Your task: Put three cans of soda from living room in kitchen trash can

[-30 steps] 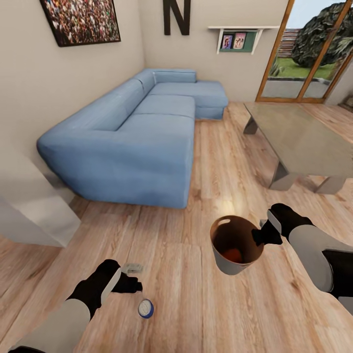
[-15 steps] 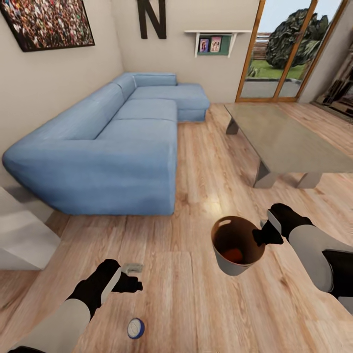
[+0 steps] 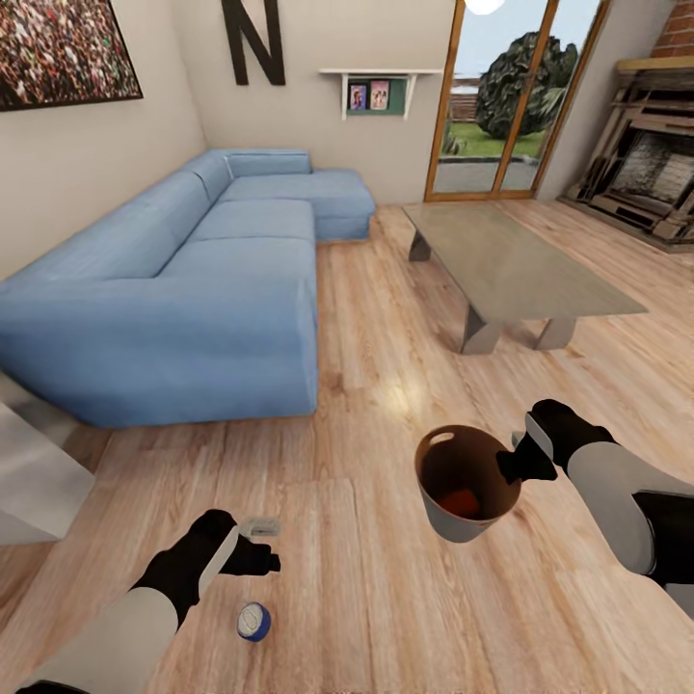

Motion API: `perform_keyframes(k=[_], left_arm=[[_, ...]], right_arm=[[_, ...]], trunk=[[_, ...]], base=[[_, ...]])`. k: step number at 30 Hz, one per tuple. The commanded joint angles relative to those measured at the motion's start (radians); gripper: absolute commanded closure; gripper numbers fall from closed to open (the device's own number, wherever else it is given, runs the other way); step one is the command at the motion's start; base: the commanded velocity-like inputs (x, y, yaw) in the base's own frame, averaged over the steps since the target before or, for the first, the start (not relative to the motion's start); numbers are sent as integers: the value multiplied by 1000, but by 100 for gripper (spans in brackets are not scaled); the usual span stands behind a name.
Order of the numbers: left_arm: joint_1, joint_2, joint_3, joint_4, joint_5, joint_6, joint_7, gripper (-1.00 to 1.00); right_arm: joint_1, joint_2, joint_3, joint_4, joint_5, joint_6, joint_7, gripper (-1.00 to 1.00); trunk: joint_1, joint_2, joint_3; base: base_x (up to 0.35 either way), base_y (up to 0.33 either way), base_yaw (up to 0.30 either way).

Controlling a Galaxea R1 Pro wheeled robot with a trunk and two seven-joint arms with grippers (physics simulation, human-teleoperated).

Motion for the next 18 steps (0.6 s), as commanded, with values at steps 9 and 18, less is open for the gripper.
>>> perform_keyframes(k=[9, 18], left_arm=[[0, 1, 2, 0, 0, -1, 1, -100], [0, 2, 5, -1, 1, -3, 0, -100]], right_arm=[[0, 2, -6, -1, -18, 1, 4, 100], [0, 13, -6, -2, -17, 1, 2, 100]], trunk=[[11, -21, -8], [46, -84, -41]], base=[[-21, 0, -38], [-1, 0, -1]])
